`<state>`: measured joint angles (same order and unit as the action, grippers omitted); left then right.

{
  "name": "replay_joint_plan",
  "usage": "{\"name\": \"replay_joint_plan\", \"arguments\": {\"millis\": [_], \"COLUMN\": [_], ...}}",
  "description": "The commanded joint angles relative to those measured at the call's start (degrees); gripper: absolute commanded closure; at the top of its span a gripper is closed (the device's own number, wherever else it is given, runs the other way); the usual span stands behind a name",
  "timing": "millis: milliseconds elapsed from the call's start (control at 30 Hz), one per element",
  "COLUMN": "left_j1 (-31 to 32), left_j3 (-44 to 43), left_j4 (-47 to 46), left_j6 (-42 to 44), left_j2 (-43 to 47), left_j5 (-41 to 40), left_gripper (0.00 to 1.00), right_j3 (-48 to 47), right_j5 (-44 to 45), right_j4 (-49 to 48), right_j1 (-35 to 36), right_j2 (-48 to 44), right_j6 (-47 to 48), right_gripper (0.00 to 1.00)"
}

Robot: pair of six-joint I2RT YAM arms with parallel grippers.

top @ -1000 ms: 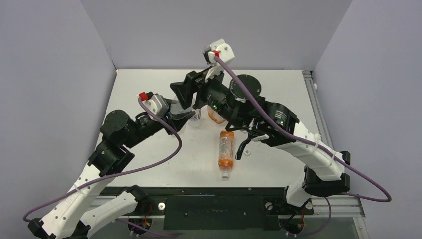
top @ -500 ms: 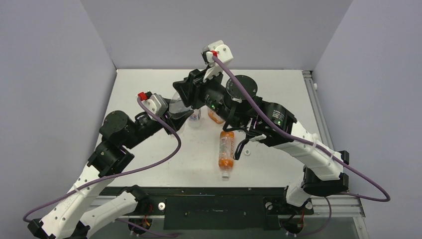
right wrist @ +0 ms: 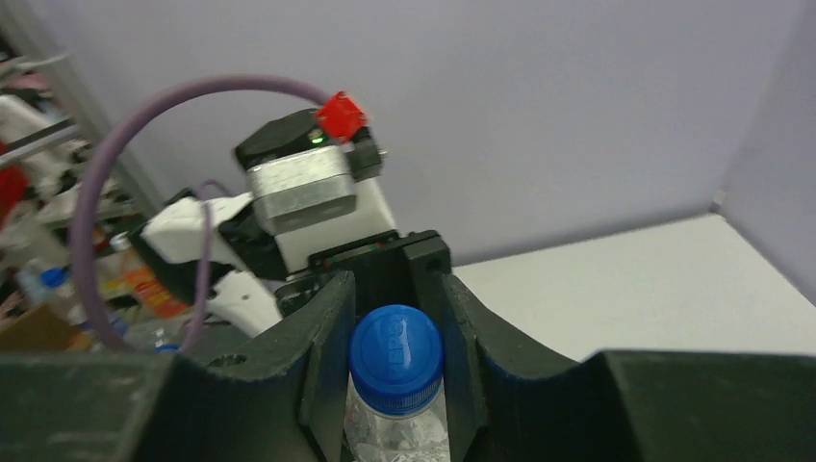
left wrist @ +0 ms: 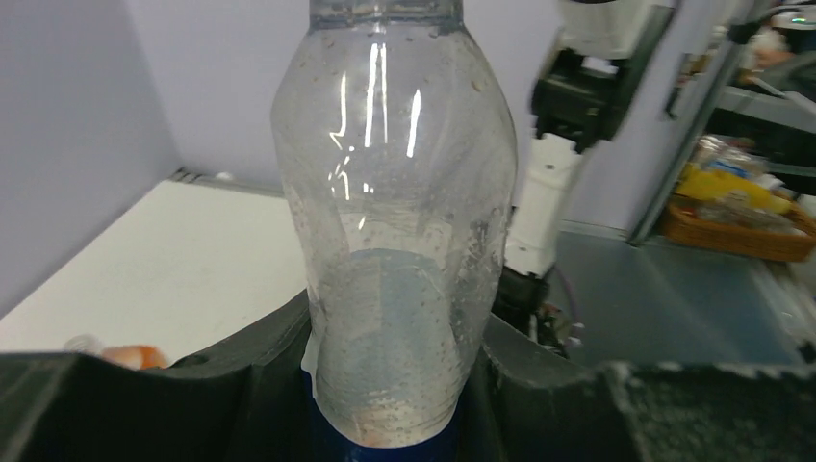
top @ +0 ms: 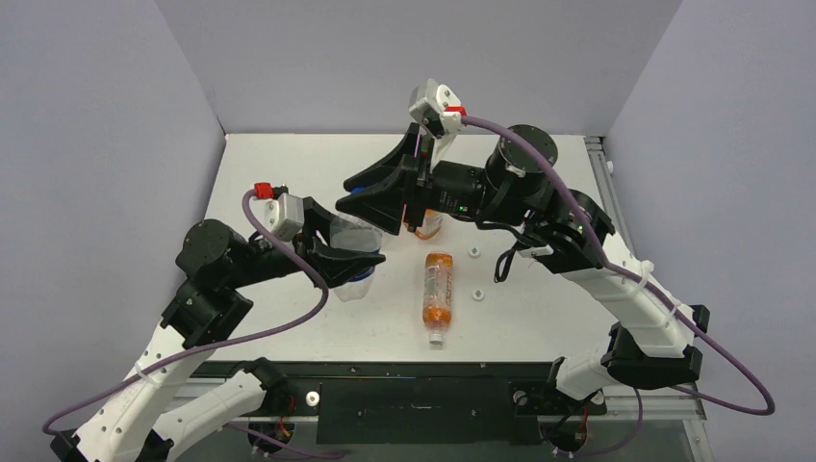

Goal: Unscrew the bottle caps
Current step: Unscrew the bottle cap from the plastic bottle.

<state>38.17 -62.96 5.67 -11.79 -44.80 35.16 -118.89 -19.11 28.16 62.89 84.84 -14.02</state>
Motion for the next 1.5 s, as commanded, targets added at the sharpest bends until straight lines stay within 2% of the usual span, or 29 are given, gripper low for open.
{"name": "replay_joint_plan", "arguments": {"millis": [0,67,200,300,367,400,467,500,533,567,633,733,833,967,1133,1267,1467], "left_j1": [0.5,0.4,0.5,0.5,0.5,0.5,0.5,0.5,0.4,0.5,0.4,0.4,0.5,0.5,0.6,0.6,0.6], "left_j3": [-3.9,-4.8,-5.0,-4.8,-4.6,-4.5,-4.2,-4.0,-3.7,-3.6,-3.2,-2.1,-1.2,-0.3,0.9,0.9,0.7], "left_j4": [-2.7,-2.4,-2.8,-3.0,-3.2,-3.2,-2.8,-2.3,-2.1,-1.6,-0.6,-0.2,-0.2,1.2,1.3,0.9,0.5], "left_j6": [-6.9,-7.8,-9.1,-9.1,-8.7,-8.4,-7.0,-5.4,-4.8,-2.9,0.0,2.7,5.8,9.0,11.2,11.5,11.5], "left_j2": [0.1,-0.5,-1.1,-1.3,-1.4,-1.4,-1.3,-1.2,-1.0,-0.8,-0.7,-0.2,-0.3,-0.9,-0.8,-0.6,-0.4], "left_j5": [18.4,20.5,22.3,22.3,21.7,20.7,18.4,17.3,14.6,11.2,5.4,-2.4,-10.6,-17.5,-20.7,-21.2,-22.5], "left_gripper": [1.0,1.0,1.0,1.0,1.0,1.0,1.0,1.0,1.0,1.0,1.0,1.0,1.0,1.0,1.0,1.0,1.0], "right_j3": [1.3,2.2,4.0,3.8,2.9,2.2,1.2,1.0,0.9,1.2,1.8,1.7,-4.8,-9.6,-13.6,-14.8,-13.6], "right_j5": [-28.2,-36.2,-39.7,-38.6,-35.1,-30.4,-21.1,-17.6,-9.7,-5.9,10.5,25.4,39.1,48.8,50.2,47.2,43.5], "right_j4": [-15.0,-19.2,-23.4,-21.5,-16.8,-12.6,-6.8,-5.2,-3.0,-2.2,-0.6,-0.5,4.2,6.5,6.7,6.5,5.3], "right_j1": [-0.9,-0.9,-1.2,-1.8,-2.2,-2.3,-2.2,-2.0,-1.5,-1.0,1.3,7.1,9.4,11.5,11.2,9.6,7.5], "right_j2": [-2.2,-2.0,-3.0,-3.7,-4.2,-4.4,-4.7,-5.0,-5.2,-5.7,-6.4,-6.3,-3.0,1.8,6.6,8.6,9.4], "right_j6": [-5.5,-9.1,-13.1,-11.8,-8.2,-4.8,-1.0,-0.1,1.6,2.4,4.6,7.6,6.3,5.8,4.8,2.4,-2.2], "right_gripper": [1.0,1.0,1.0,1.0,1.0,0.99,0.83,0.59,0.47,0.29,0.23,0.22,0.21,0.2,0.2,0.33,0.42]}}
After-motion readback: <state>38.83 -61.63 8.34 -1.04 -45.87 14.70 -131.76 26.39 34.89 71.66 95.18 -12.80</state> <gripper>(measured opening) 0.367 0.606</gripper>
